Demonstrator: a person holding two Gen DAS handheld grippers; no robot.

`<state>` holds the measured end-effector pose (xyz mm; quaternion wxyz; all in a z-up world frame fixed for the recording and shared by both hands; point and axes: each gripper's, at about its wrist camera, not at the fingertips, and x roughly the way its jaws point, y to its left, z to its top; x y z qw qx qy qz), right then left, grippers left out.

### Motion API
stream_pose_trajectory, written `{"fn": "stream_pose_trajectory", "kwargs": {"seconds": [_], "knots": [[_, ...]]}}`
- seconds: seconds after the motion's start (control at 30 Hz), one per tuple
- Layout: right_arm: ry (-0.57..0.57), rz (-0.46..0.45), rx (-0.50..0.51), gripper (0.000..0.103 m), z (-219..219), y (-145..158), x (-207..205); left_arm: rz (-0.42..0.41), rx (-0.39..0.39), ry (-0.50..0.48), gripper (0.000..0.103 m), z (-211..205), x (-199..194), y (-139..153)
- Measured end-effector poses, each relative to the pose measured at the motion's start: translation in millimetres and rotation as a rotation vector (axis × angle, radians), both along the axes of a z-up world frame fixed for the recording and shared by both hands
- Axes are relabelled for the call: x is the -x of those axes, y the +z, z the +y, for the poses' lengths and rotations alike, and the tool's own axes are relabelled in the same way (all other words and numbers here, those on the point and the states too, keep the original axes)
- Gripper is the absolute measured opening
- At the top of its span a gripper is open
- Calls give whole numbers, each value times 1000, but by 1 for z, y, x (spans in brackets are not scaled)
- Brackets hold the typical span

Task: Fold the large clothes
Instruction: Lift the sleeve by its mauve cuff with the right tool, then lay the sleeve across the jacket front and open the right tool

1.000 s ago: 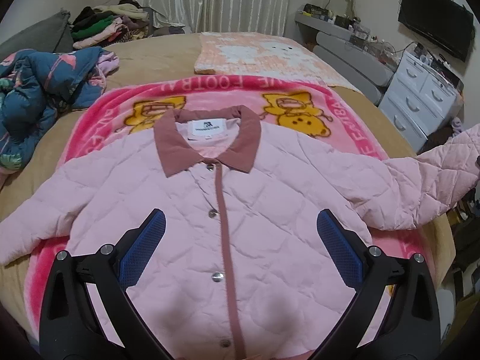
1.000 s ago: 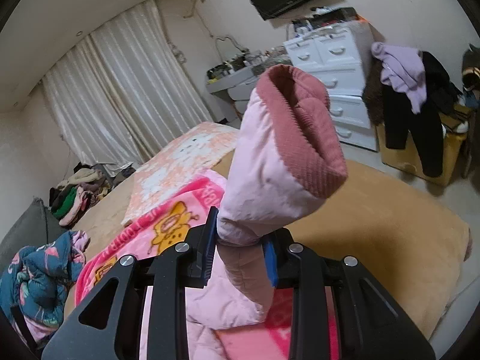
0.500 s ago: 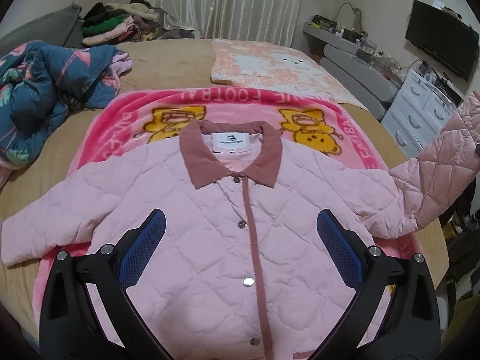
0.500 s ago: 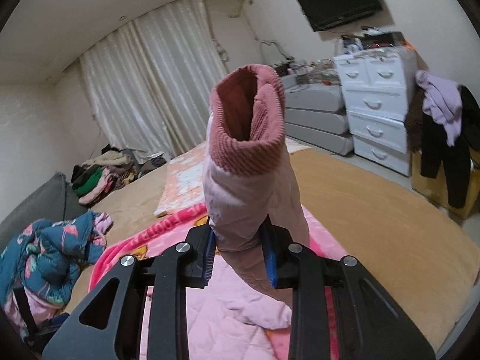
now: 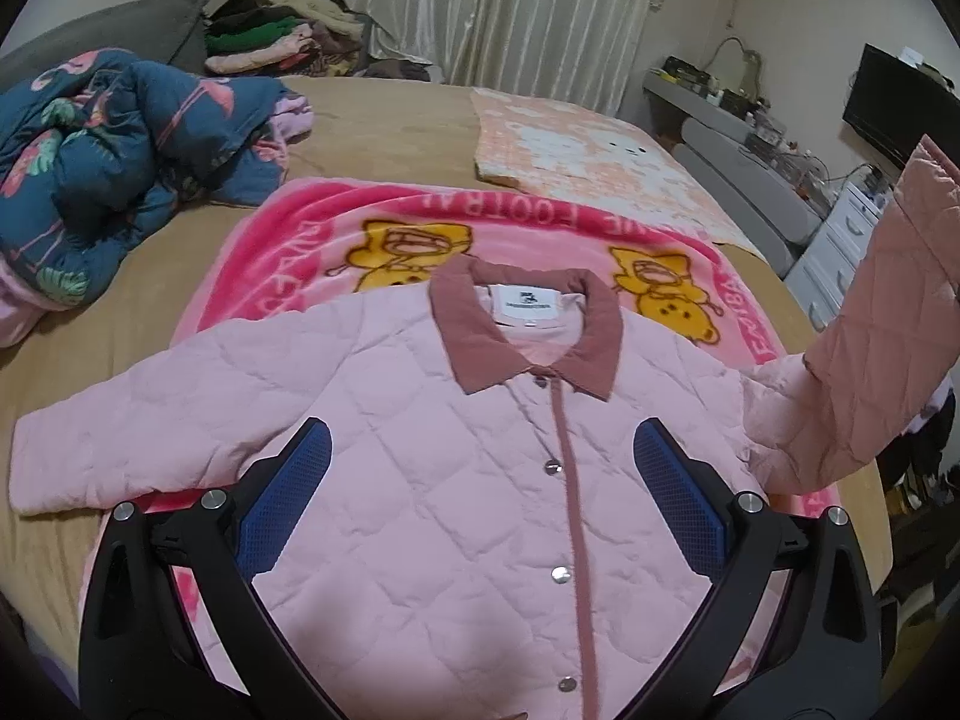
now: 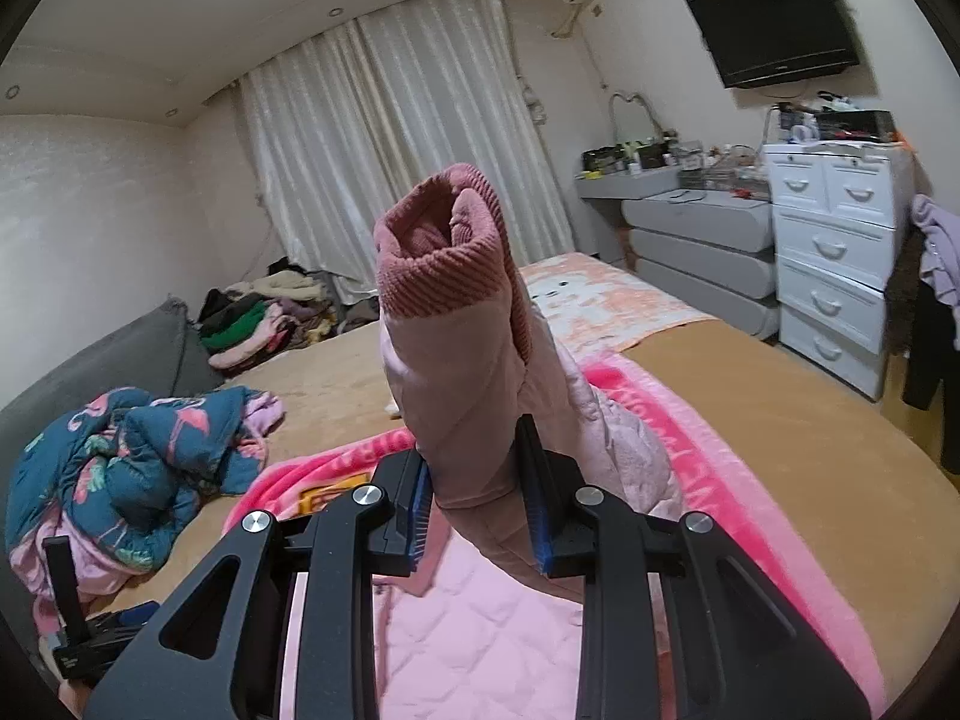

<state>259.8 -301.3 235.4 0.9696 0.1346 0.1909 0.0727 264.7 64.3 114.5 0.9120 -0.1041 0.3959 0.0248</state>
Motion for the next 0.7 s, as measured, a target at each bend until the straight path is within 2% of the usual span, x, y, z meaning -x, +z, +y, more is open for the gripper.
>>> {"fn": "stream_pose_trajectory", "kwargs": {"seconds": [0.4, 0.7], "knots": [[103, 7, 28, 25, 72, -10, -15, -12, 29, 61, 95, 43, 3, -3], [203, 21, 59, 25, 127, -36, -26, -9, 66, 122, 95, 74, 4, -10]]}}
